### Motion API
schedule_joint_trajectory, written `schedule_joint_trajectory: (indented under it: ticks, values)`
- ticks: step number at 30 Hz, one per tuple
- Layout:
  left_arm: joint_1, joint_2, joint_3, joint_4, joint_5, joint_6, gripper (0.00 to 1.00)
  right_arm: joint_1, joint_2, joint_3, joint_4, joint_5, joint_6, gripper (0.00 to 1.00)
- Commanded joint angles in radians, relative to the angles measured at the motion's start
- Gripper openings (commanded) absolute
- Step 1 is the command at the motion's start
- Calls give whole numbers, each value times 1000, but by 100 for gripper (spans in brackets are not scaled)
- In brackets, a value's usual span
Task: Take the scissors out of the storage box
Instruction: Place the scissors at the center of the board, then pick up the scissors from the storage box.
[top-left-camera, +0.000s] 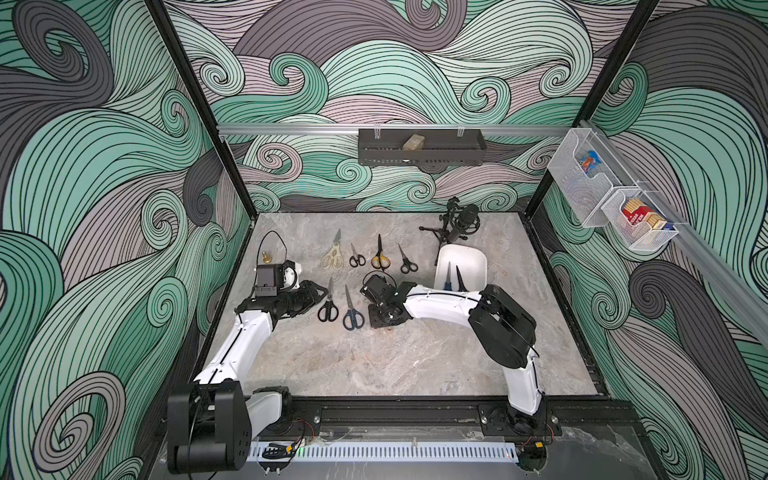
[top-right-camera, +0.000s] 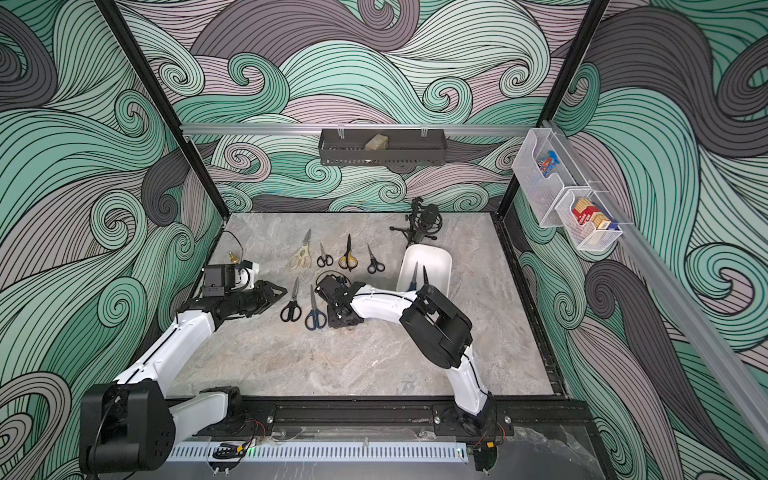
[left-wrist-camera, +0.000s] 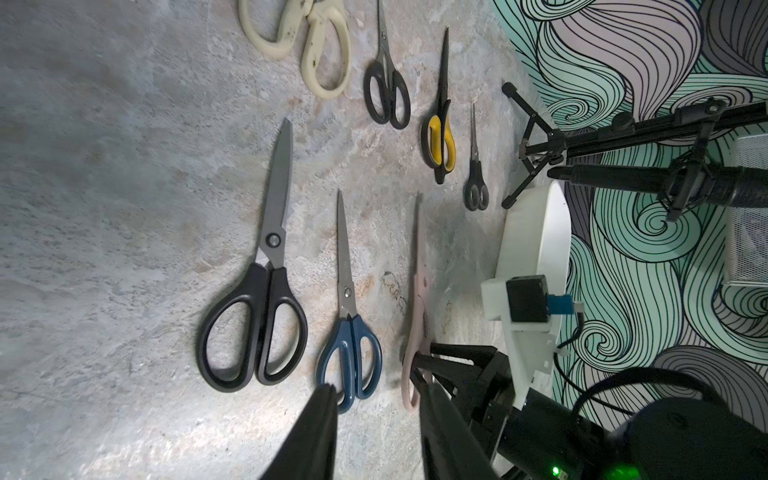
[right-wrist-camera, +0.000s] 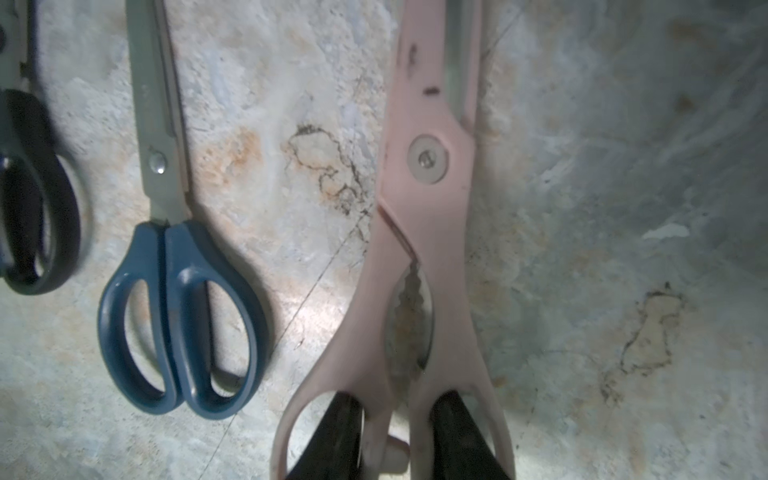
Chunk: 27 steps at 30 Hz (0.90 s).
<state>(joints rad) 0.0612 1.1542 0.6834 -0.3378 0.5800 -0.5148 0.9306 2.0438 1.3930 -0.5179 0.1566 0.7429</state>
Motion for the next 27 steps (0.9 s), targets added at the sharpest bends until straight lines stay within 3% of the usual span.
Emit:
schedule_joint_trajectory:
  ticks: [1,9,16,27]
  values:
    - [9,-2,5,-17,-9,19,37,-9,25,13,-10,17,0,37]
    - [9,-19,7,-15,-6,11,37,-26,-5,35,-11,14,-19,39]
    - [9,-3,33,-37,25,21,37,-75,-160,44,-11,5,-61,40]
    - [-23,9,54,-41,56,-2,37,-298,-361,-41,-13,-70,-185,43]
